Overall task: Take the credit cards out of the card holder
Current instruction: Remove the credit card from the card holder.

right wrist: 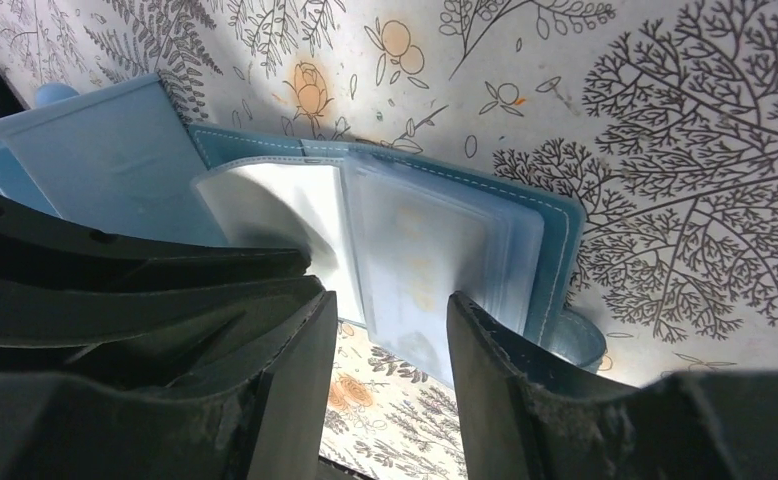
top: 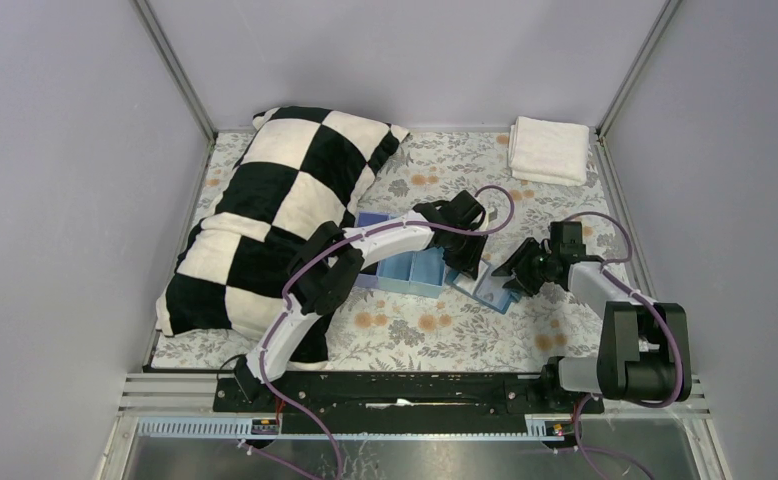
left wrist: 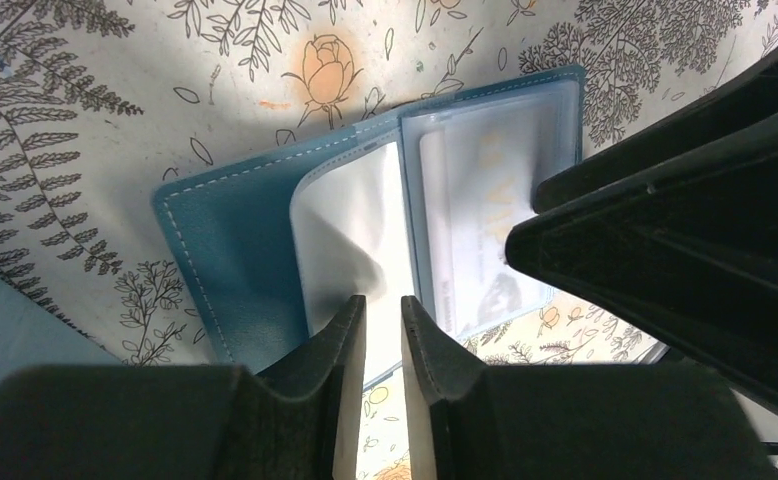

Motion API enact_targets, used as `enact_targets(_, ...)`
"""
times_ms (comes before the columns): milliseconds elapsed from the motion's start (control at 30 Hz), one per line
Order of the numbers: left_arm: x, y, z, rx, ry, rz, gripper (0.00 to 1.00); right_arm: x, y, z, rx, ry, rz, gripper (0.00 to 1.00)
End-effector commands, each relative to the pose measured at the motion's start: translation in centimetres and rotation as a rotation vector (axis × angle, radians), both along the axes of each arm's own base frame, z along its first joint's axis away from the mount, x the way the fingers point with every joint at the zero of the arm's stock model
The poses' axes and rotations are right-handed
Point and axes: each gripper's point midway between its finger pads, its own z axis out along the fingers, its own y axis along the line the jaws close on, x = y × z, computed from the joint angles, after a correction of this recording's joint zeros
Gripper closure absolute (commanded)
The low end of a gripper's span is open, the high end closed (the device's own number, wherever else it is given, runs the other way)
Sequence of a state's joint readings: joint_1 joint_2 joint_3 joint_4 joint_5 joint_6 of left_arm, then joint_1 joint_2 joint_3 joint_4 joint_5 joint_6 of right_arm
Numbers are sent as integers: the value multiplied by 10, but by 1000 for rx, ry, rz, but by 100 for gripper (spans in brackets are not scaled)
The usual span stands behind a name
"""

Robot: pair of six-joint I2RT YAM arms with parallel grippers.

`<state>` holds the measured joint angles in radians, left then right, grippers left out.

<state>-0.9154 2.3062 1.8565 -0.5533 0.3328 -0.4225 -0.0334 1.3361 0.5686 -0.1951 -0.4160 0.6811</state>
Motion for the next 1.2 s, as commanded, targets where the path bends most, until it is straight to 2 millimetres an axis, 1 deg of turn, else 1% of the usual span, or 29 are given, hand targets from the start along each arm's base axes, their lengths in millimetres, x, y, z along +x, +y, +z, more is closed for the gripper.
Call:
enact_targets(0,1,-5,-5,-11,3,-8,76,-4,-6,0,-43,-29,-7,47)
enact_targets(200,-7,-10,-13,-24,65,-14,75,-10,-9,-1,-59,-41,-43,46)
enact_targets(267,-9,-13,-13,-27,65,-18,75,-12,-11,-2,-68,-42,-54,46)
enact_targets(367,-13,-14,-14,-23,65,-28,75,-13,-8,-2,-49,-55,-40,45)
enact_targets(467,-15,-13,-16,-15,60,-37,75,-16,-9,-4,-55,-42,-43,45)
enact_targets(600,-14,-11,-15,-9,44,-35,74,-19,-10,-7,-59,-34,-52,45)
enact_targets(700,-14,-10,-13,-8,38,-34,74,-18,-10,-8,-56,-42,-59,44)
enact_targets(800,-13,-8,-8,-5,25,-36,72,-17,-6,-9,-31,-48,-54,44)
enact_targets(867,-11,-6,-2,-3,8,-31,72,-15,-3,-8,-13,-58,-49,44)
enact_targets(933,-9,-6,9,-14,-11,-28,72,-12,-1,-7,-2,-70,-47,45)
enact_targets(1033,-6,-9,33,-52,-45,-27,68,-9,0,-3,5,-84,-47,45)
enact_targets(1167,-2,-14,71,-114,-92,-26,59,-7,-1,-2,1,-95,-53,45)
